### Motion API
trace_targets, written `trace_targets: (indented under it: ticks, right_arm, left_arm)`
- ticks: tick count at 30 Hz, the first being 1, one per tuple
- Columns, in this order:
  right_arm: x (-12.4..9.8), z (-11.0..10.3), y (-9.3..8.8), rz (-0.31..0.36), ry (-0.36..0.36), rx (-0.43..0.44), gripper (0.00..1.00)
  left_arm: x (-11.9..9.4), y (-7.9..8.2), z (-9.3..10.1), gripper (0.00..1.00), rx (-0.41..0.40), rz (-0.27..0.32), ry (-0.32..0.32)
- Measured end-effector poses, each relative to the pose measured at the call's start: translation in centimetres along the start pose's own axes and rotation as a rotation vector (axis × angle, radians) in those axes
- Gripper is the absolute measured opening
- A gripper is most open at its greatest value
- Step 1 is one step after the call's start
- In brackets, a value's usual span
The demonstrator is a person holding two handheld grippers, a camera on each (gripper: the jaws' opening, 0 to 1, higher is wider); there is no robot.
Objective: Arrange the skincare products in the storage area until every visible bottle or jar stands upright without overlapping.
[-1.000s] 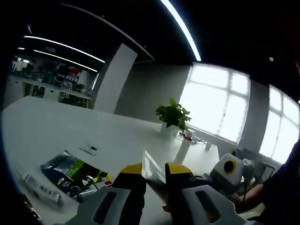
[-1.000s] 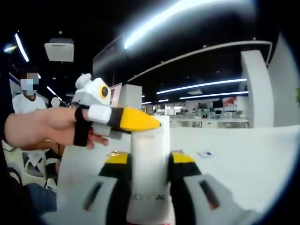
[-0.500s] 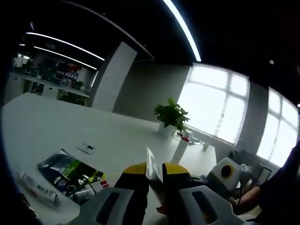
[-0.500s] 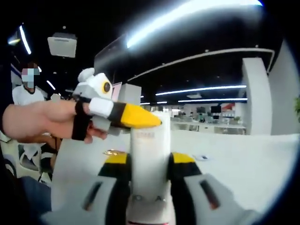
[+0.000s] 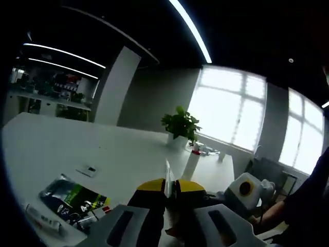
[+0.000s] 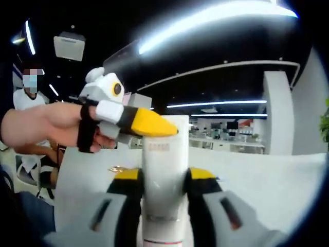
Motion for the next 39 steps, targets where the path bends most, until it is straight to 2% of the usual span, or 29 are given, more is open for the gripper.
trace_targets:
  ticks: [6,10,21,27,39]
  right_arm:
    - [-0.3,0.5,0.2,0.002,-0.021,0.009,0.33]
    - [-0.4,0.8,0.4,0.002,-0.031,0.012,0.33]
    - [-1.0,1.0,0.6,-0.007,-0.052,0.013,0.34]
    - [-1.4,1.3,0.9,-0.046,-0.065,0.023,0.34]
    - [-2.4,1.3,0.7,-0.074,-0.089,0.011,0.35]
  left_arm:
    - [0.8,0.3,1.0,0.06,0.073,-0.038,-0.003]
    - [1.0,-0.1,2.3,0.06,0.11,-0.056,-0.001]
    - [2.0,0.9,1.5,0.06,0.203,-0.109,0.011]
    - [2.6,1.0,1.9,0.06,0.255,-0.137,0.016]
    - [3.4,1.0,3.0,0.06,0.326,-0.174,0.017]
Point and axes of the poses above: the point that each gripper's makers call its tool centre point, and the gripper's own axes: x roughly forward along the fingers, z roughly to its right, y roughly out of its top, the point moved 6 cm from there along -x, roughly backward along the fingers, and after that the axes turned 11 degrees about -y, right-handed, at the moved point
